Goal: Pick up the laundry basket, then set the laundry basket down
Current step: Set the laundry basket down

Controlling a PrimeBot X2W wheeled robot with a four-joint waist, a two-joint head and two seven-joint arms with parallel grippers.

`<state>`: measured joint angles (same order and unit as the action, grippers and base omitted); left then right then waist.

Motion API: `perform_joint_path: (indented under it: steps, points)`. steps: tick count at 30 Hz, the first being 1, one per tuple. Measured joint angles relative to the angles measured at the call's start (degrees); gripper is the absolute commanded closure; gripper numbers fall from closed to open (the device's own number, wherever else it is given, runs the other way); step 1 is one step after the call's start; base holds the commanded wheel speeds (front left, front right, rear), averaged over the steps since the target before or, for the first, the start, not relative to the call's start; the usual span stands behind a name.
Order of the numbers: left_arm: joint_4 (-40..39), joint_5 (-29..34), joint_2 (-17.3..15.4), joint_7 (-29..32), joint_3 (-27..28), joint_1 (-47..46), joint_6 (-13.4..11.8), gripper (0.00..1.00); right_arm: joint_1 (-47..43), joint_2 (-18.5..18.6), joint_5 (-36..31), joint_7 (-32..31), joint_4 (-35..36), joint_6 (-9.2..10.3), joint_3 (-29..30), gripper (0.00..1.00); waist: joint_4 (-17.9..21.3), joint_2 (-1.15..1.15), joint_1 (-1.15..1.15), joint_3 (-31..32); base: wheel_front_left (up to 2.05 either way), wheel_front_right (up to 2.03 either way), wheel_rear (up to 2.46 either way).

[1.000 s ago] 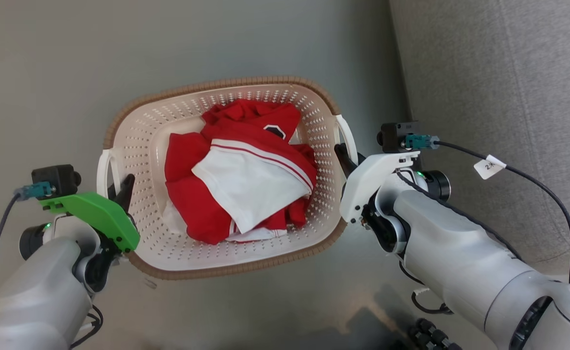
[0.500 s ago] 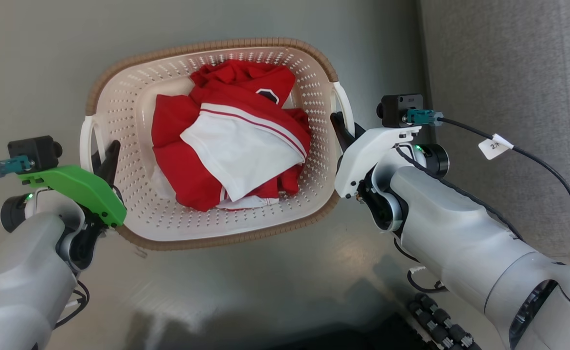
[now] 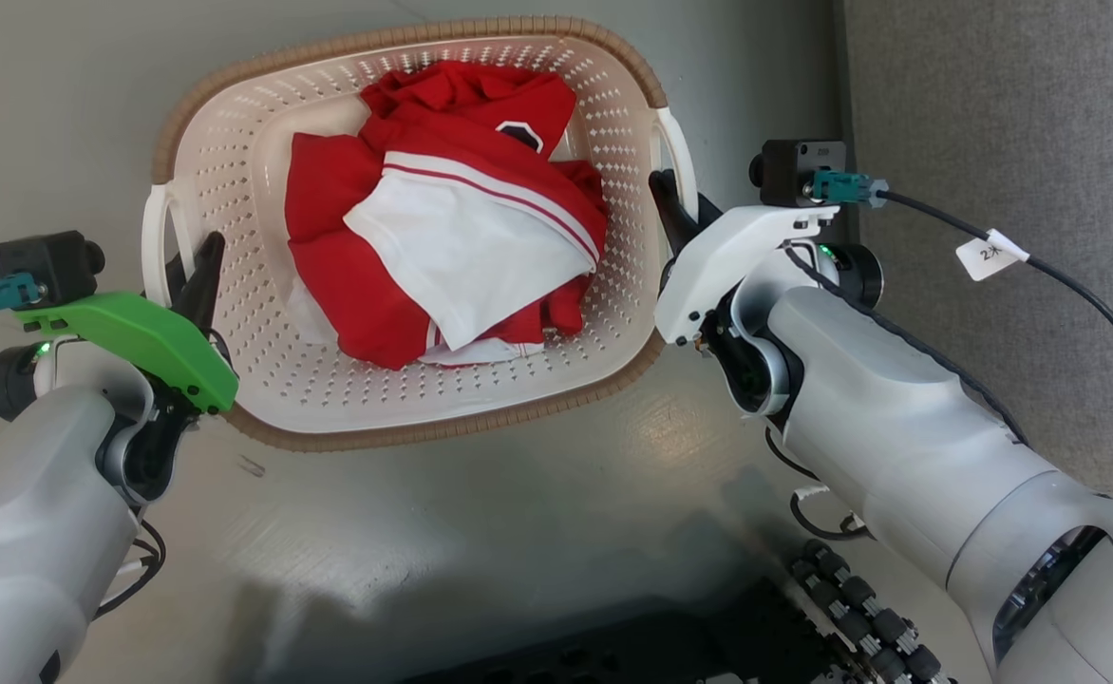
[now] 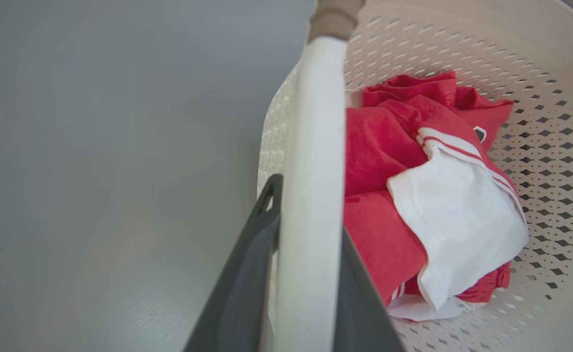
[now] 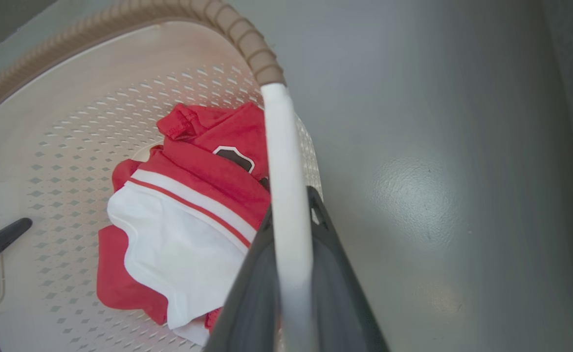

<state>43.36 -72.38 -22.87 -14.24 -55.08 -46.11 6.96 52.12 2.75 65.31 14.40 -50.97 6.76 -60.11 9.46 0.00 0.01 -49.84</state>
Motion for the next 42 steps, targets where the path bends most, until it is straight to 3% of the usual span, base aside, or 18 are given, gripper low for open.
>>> perform_joint_path:
  steps: [26, 27, 28, 29, 42]
  points:
    - [-1.66, 0.07, -1.18, -0.45, -1.88, -1.83, -0.01, 1.0, -1.15, -0.51, -5.28, -0.1, 0.94, 0.34, 6.6, 1.0, 0.47, 0.0, 0.0, -4.13, 0.0, 0.0, 0.0]
    - [-1.64, 0.07, -1.22, -0.45, -2.0, -1.88, -0.01, 0.72, -1.23, -0.55, -5.45, -0.1, 0.94, 0.34, 6.79, 1.0, 0.48, 0.0, 0.0, -4.15, 0.0, 0.0, 0.0]
    - [-1.63, 0.07, -1.23, -0.45, -2.08, -1.96, -0.01, 0.0, -1.33, -0.62, -5.57, -0.1, 0.89, 0.34, 6.98, 0.46, 0.49, 0.0, 0.0, -4.17, 0.0, 0.0, 0.0]
    - [-1.64, 0.07, -1.23, -0.43, -2.21, -2.01, 0.01, 0.0, -1.42, -0.74, -5.81, -0.09, 0.76, 0.33, 7.43, 0.0, 0.51, 0.0, 0.0, -4.18, 0.0, 0.0, 0.0]
    - [-1.67, 0.04, -1.43, -0.42, -4.21, -1.96, 0.18, 0.0, -1.44, 0.66, -6.93, 0.03, -0.71, 0.4, 10.87, 0.0, 0.53, 0.0, 0.0, -3.88, 0.0, 0.0, 0.0]
